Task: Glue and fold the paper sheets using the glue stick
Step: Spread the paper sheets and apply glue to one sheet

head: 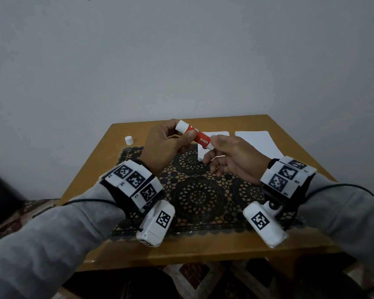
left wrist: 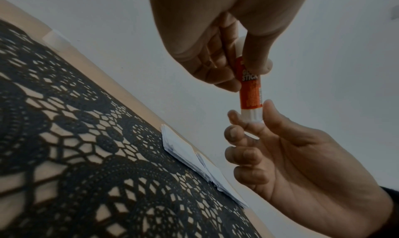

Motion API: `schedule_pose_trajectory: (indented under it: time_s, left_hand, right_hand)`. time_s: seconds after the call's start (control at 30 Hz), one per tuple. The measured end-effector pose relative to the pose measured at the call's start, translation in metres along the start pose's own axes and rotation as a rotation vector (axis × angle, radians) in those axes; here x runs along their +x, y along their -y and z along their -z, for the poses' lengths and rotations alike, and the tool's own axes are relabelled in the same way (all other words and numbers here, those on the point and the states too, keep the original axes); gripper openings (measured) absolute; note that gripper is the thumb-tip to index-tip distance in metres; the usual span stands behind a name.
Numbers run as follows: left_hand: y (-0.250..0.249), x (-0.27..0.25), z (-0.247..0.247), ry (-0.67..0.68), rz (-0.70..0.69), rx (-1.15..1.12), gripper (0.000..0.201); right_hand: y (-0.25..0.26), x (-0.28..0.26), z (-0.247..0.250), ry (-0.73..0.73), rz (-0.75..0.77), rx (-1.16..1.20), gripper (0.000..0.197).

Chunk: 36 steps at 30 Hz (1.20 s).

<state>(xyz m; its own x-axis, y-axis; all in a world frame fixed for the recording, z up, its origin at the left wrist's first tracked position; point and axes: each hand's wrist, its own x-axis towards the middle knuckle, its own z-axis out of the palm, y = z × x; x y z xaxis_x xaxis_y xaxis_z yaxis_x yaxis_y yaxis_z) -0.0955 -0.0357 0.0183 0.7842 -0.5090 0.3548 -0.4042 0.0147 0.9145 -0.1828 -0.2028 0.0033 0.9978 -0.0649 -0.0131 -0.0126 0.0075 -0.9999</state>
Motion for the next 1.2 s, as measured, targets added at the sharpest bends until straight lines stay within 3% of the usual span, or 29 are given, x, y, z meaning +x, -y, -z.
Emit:
schedule_pose_trajectory:
  time_s: [0.1, 0.23, 0.3, 0.47, 0.63, 0.83, 1.03, 1.2]
  left_hand:
    - [0.0019, -0.0006, 0.001, -0.002, 0.002, 0.004, 0.007]
    - [0.003, -0.0014, -0.001, -0.016, -0.015, -0.008, 0.013]
    - [0.0022, -0.0016, -0.0002, -0.019, -0.021, -0.003, 0.012]
    - [0.0036, -0.0012, 0.0034, -0.034, 0.0, 0.01, 0.011]
    - [0.0038, -0.0007, 0.0012, -0.03, 0.007, -0.027, 0.007]
    - [0.0064, -0.0018, 0.0028, -0.022, -0.002, -0.011, 0.009]
    - [0.0071, -0.0023, 0.0021, -0.008, 0.031, -0.021, 0.01]
    - [0.0015, 0.0027, -0.0062, 0.033, 0.02, -0.011, 0.015]
  right_hand:
    - [0.0009, -0.0012, -0.0014, -0.01, 0.013, -0.032, 0.016]
    - [0.0006, -0.0002, -0.0046, -0.067, -0.008, -0.091, 0.044]
    - [0.0019, -0.0004, -0.0048, -0.046, -0.019, -0.073, 0.047]
    - [0.0045, -0.0032, -0.0039, 0.015, -0.017, -0.083, 0.031]
    - [0.0036, -0.0022, -0.0055, -0.016, -0.061, -0.075, 0.044]
    - [0.0016, -0.0037, -0.0042, 0.033, -0.035, -0.091, 0.029]
    - [-0.0006, -0.0053, -0.0035, 0.048, -0.066, -0.068, 0.034]
    - [0.0073, 0.0, -0.0009, -0.005, 0.043, -0.017, 0.025]
